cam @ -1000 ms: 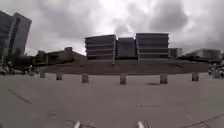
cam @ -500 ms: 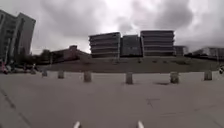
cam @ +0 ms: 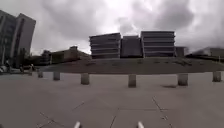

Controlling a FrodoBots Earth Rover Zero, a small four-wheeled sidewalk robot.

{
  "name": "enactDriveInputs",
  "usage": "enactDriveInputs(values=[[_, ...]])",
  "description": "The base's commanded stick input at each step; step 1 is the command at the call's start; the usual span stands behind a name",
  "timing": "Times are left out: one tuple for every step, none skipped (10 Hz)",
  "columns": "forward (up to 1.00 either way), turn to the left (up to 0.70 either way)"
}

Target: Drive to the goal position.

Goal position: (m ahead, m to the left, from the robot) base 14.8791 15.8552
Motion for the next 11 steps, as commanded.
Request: enactDriveInputs(values=[[1.00, 0.00], [1.00, 0.00], [1.00, 0.00], [1.00, 0.00], [1.00, 0.00], [1.00, 0.00], [1.00, 0.03], [1.00, 0.21], [1.00, 0.40], [1.00, 0.39], [1.00, 0.00]])
